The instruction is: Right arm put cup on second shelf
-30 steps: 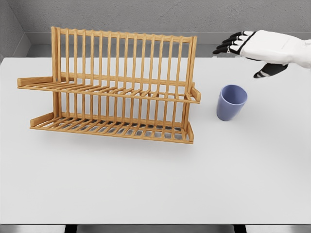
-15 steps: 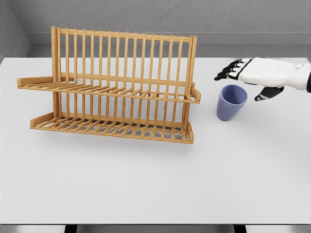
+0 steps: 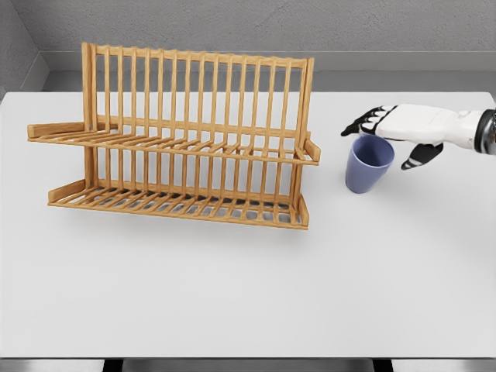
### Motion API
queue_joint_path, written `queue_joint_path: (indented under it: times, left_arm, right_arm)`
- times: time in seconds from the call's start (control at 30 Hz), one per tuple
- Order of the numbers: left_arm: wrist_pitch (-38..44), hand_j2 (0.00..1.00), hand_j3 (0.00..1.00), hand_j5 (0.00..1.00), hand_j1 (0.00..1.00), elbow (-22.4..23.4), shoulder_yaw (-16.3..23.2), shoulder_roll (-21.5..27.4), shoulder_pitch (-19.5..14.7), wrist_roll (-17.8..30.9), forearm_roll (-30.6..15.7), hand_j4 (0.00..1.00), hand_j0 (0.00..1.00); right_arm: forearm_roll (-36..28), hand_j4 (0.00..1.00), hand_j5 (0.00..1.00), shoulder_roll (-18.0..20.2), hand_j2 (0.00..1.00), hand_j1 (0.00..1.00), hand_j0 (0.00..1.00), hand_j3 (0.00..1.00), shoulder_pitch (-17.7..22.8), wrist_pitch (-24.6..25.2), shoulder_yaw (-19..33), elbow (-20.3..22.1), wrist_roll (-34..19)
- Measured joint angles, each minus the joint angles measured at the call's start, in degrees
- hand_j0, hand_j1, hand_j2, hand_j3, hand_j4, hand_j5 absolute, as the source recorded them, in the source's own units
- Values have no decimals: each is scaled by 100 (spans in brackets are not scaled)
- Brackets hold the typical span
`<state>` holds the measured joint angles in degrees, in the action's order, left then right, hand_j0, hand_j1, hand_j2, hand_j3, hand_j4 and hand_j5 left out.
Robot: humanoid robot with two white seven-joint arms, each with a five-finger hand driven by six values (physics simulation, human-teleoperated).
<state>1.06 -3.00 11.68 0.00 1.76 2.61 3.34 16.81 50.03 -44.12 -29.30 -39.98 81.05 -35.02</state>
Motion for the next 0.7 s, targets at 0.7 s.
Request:
queue_joint_path:
  times: [0.7]
  left_arm:
    - [0, 100, 100, 100, 100, 0, 0, 0, 0, 0, 0, 100, 100]
  right_arm:
    - [15, 100, 100, -282, 100, 100, 100, 100, -79, 6, -188, -448, 0]
